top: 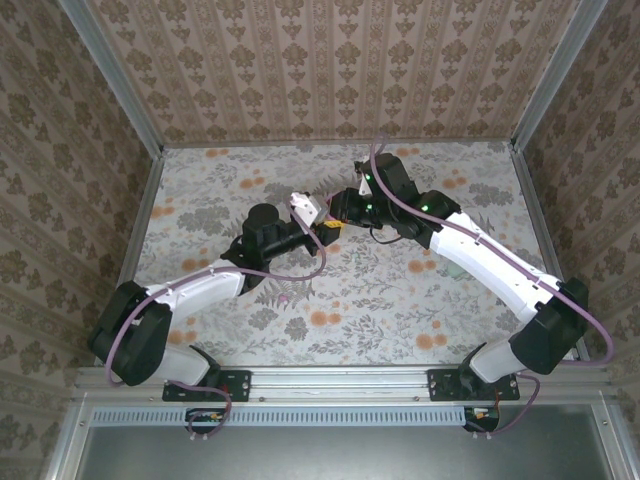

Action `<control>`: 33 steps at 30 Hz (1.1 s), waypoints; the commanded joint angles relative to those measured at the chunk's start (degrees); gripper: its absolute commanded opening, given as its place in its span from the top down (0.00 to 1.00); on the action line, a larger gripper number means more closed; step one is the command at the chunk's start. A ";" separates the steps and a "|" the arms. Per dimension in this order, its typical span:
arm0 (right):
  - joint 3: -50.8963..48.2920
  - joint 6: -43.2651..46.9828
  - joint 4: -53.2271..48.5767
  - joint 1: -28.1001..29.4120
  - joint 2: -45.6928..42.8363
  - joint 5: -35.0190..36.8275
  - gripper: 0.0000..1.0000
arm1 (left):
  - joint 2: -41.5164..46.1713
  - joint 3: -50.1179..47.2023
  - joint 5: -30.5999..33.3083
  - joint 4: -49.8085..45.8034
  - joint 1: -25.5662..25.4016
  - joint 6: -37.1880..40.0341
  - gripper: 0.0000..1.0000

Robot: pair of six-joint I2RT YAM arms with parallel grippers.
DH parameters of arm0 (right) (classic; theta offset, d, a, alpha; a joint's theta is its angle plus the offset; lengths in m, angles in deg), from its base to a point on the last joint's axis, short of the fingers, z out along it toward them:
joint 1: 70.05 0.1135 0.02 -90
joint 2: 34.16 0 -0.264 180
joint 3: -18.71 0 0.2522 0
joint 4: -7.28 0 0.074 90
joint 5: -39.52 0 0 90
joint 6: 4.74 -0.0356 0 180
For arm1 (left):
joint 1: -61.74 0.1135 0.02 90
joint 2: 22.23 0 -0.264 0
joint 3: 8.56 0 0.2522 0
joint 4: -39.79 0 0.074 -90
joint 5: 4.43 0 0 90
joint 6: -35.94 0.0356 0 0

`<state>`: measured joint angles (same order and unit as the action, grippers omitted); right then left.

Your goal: Insert the wireless bluetooth earbuds into the charging case

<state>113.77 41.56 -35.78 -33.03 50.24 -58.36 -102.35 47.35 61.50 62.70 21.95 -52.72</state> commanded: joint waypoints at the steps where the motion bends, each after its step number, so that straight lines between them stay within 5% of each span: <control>1: 1.63 0.72 -1.07 0.86 0.63 0.41 0.75 | 0.08 2.78 0.26 3.04 -0.51 0.59 0.74; 33: 1.01 0.81 -2.24 0.87 -5.85 0.13 0.65 | 1.55 2.10 1.38 2.70 -0.45 1.52 0.74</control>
<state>114.79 41.97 -36.91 -32.49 47.64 -58.38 -102.37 48.05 62.15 62.94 21.64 -52.70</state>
